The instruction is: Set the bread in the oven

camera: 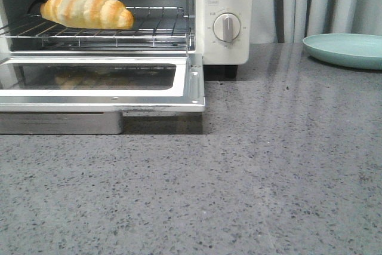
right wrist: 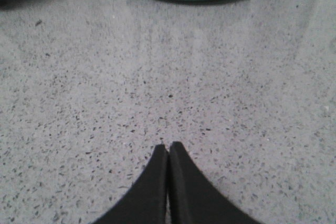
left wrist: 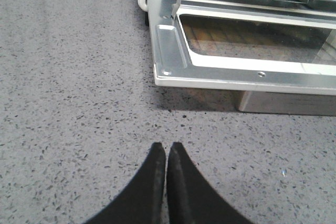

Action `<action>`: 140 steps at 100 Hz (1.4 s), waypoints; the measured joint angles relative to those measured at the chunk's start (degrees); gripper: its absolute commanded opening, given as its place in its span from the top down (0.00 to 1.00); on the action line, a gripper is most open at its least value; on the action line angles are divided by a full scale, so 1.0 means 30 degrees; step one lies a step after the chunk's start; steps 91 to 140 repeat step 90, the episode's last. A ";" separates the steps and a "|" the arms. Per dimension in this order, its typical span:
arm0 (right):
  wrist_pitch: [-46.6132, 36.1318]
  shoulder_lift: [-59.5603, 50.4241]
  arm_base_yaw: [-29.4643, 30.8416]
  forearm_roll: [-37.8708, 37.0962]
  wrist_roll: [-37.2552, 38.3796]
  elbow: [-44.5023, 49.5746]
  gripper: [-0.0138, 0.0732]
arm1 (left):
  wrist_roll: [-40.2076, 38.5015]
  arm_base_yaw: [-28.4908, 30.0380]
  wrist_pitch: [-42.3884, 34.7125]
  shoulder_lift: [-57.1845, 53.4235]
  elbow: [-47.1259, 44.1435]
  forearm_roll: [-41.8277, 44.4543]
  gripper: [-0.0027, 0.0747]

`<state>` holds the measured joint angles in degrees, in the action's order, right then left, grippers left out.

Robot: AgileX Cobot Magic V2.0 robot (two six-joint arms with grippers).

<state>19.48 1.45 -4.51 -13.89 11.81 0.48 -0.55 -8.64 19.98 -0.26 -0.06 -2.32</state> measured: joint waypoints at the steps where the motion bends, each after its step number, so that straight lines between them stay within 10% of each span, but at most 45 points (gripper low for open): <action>1: -0.0035 -0.0032 0.0035 0.0000 0.0000 0.0000 0.90 | 0.0000 0.0000 0.0000 0.0000 0.0000 0.0000 0.99; 140: -0.0035 -0.0628 0.0081 0.0115 -0.0041 0.0000 0.90 | 0.0000 0.0000 0.0000 0.0000 0.0000 0.0000 0.99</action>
